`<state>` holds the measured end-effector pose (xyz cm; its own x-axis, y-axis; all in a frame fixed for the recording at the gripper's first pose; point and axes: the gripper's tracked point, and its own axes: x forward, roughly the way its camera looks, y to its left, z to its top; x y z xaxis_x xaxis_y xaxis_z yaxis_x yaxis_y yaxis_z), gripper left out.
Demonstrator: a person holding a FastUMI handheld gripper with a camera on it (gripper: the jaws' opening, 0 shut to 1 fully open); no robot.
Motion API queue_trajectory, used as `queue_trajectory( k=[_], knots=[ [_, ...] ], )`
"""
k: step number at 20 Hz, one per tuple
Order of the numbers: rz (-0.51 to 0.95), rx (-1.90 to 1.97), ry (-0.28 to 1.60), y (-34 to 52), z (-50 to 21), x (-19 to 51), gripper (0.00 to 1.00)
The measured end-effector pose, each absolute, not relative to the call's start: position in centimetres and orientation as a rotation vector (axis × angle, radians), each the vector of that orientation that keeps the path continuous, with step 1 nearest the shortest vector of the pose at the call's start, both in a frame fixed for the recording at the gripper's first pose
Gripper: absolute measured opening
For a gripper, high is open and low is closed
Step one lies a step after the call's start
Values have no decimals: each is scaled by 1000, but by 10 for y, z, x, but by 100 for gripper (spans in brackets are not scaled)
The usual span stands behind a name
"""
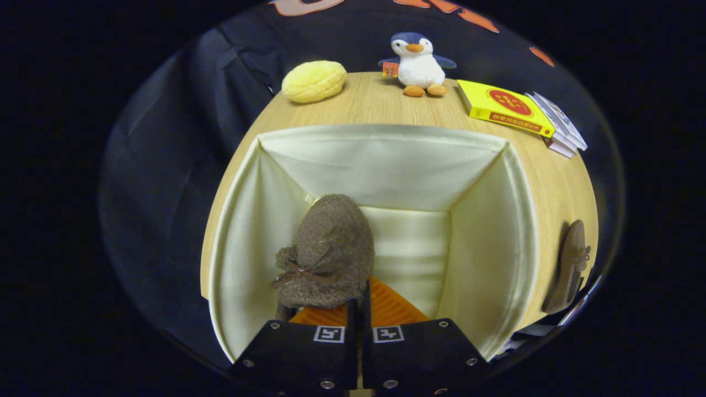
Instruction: Open the storage box then place both shoes into the box .Put the left shoe in first, then the right shoe, with the right side of both shoes facing outward in a uniform manner.
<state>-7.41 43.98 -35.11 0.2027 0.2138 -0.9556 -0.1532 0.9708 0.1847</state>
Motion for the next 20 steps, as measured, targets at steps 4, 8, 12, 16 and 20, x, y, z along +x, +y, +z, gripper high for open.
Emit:
queue_trajectory(
  k=[4,8,12,16,20],
  knots=[
    [300,89,1385,456,-361,-86,8],
    [345,178,1426,455,-350,-98,27],
    [463,258,1363,448,-308,-100,36],
    [509,313,1231,409,-261,-85,65],
    [487,314,1082,337,-228,-61,82]
  ],
)
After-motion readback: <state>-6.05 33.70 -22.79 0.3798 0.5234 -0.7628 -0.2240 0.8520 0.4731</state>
